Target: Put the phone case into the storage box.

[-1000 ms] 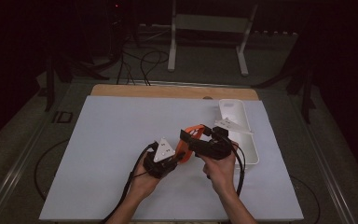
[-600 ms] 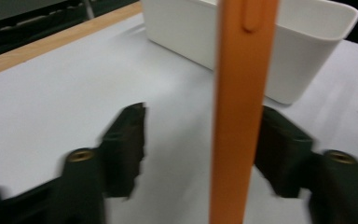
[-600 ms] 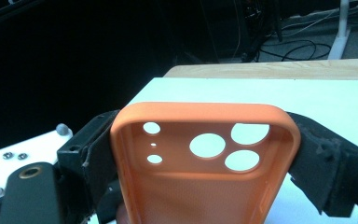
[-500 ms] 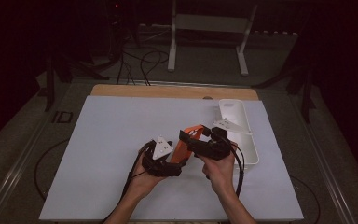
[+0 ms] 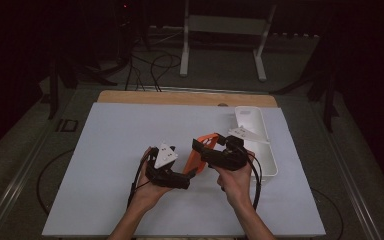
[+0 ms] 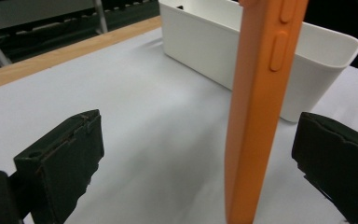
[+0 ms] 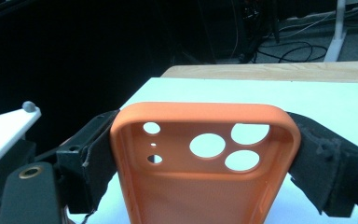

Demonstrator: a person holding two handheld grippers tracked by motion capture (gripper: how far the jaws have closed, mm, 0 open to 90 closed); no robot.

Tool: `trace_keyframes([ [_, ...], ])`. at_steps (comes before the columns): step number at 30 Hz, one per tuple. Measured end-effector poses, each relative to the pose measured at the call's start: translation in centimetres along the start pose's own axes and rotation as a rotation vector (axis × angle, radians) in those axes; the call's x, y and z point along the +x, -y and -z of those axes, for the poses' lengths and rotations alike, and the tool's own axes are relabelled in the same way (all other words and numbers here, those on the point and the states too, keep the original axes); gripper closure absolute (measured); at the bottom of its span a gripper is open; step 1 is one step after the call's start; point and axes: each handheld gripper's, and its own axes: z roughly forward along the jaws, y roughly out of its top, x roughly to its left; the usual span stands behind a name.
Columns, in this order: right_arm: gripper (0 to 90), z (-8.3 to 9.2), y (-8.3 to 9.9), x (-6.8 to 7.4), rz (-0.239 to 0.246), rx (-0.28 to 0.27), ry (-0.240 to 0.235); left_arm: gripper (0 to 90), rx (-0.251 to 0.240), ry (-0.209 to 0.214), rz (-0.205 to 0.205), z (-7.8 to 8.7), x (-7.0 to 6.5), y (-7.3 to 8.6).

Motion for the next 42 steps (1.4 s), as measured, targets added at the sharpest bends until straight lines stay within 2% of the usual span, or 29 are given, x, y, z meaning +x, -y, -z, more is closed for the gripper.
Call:
trace_keyframes([
  [9,15.8,-0.1,-0.6,-0.5,0.0,0.004,0.014,2.8,-0.015,-0.02,0.022,1.2,1.0,0.2],
  [22,15.8,-0.3,-1.5,-1.0,0.012,0.005,0.037,1.8,-0.036,-0.074,0.05,2.9,2.6,0.9],
  [31,15.8,-0.4,-2.0,-1.3,0.019,0.008,0.048,0.7,-0.04,-0.1,0.073,4.2,4.0,1.8],
  [42,15.8,-0.6,-2.4,-1.9,0.018,0.014,0.067,0.4,-0.046,-0.155,0.105,5.9,5.9,3.2],
])
